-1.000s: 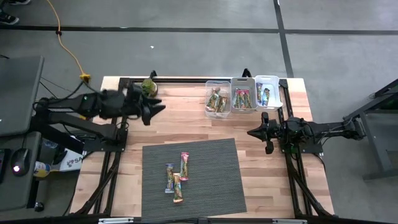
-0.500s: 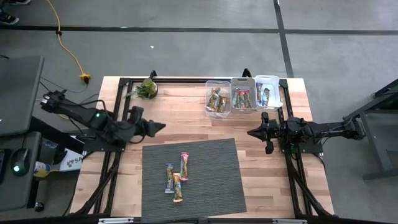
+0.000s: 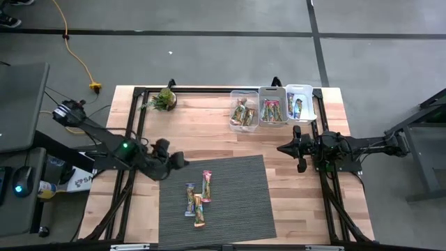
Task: Pick and place Granola Bars by type
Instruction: Put the blue granola bar into the white bin
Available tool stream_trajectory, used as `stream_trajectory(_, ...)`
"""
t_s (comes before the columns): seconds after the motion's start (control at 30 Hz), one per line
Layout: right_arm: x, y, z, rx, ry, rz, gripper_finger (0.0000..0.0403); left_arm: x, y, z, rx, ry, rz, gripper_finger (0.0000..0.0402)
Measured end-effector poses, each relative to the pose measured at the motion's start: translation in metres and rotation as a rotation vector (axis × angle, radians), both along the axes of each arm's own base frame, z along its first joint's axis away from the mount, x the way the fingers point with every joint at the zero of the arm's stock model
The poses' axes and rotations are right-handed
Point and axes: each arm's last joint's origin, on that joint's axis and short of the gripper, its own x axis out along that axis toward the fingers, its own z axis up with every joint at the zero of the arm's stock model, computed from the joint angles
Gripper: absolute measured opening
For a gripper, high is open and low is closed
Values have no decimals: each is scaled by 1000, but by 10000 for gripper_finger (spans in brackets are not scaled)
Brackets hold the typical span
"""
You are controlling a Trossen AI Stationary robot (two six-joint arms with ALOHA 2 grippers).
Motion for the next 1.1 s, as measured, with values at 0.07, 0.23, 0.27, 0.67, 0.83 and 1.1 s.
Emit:
stream_trajectory(0.07,0,0,0,0,-1,0,0,4,-6,-8,-52,45,2,220)
stream_trajectory(0.23,0,0,0,0,-1,0,0,20,-21,-18,-141,183,-20,220)
stream_trajectory(0.27,0,0,0,0,0,0,0,23,-23,-18,-150,208,-21,220)
stream_trajectory(0.67,0,0,0,0,0,0,0,59,-52,-7,-239,520,-28,220)
stream_trajectory(0.83,0,0,0,0,0,0,0,73,-62,-18,-242,549,-31,220)
stream_trajectory(1.1,0,0,0,0,0,0,0,84,-68,-39,-237,607,-23,220)
